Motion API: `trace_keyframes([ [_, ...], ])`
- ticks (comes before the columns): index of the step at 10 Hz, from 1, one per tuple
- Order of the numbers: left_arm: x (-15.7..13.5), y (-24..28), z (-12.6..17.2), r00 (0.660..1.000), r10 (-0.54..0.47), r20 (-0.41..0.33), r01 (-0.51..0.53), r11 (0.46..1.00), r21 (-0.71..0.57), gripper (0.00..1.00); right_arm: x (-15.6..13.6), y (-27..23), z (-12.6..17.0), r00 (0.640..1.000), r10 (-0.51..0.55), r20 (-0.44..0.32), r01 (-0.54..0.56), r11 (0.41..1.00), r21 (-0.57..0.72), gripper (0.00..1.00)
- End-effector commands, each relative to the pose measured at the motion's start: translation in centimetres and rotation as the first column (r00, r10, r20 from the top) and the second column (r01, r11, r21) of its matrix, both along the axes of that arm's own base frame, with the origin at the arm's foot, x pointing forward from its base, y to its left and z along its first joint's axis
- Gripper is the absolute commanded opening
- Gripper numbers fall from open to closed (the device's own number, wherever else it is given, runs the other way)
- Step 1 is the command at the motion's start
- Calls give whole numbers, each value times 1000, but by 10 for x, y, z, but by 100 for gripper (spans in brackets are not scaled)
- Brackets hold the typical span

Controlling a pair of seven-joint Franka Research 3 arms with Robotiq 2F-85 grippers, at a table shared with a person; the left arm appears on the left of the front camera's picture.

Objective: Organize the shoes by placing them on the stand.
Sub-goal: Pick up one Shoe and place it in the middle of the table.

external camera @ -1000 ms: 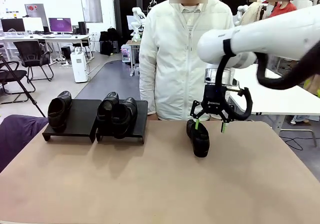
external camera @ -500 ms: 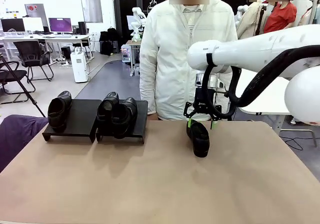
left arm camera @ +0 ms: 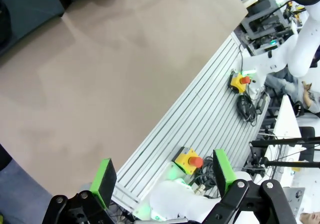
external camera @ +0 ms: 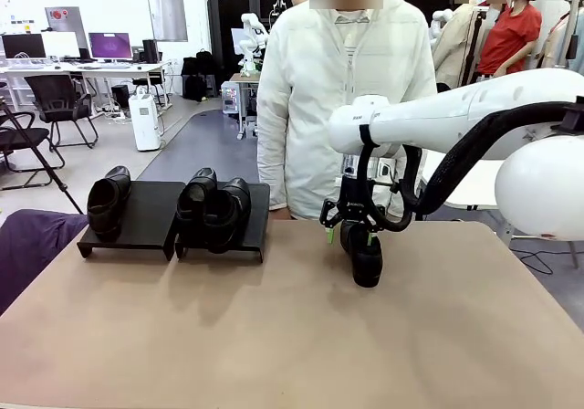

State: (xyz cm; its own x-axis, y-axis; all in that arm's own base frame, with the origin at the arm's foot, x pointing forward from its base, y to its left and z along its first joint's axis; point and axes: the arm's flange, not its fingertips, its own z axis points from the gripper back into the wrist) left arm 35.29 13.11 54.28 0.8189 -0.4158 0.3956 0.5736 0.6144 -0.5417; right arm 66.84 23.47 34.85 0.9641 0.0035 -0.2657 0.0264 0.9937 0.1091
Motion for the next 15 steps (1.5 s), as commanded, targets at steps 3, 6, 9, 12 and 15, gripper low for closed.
trace_keyframes([
  [3,-2,-1,-1,1000,-8,17,8,1000,-17,100,-9,-12,-6,998,52,23,-52,999,-3,75],
  [6,-2,-1,-1,1000,-8,17,8,1000,-17,100,-11,-13,-5,998,52,36,-52,999,-1,0],
  [9,-2,-1,-1,1000,-8,17,8,1000,-17,100,-11,-13,-6,998,30,47,-30,1000,-5,0],
  [12,-2,-1,-1,1000,-8,17,8,1000,-17,100,-17,-17,1,998,9,63,-9,1000,-11,0],
  [15,-2,-1,-1,1000,-8,17,8,1000,-17,100,-49,-21,42,990,3,142,1,1000,-30,0],
])
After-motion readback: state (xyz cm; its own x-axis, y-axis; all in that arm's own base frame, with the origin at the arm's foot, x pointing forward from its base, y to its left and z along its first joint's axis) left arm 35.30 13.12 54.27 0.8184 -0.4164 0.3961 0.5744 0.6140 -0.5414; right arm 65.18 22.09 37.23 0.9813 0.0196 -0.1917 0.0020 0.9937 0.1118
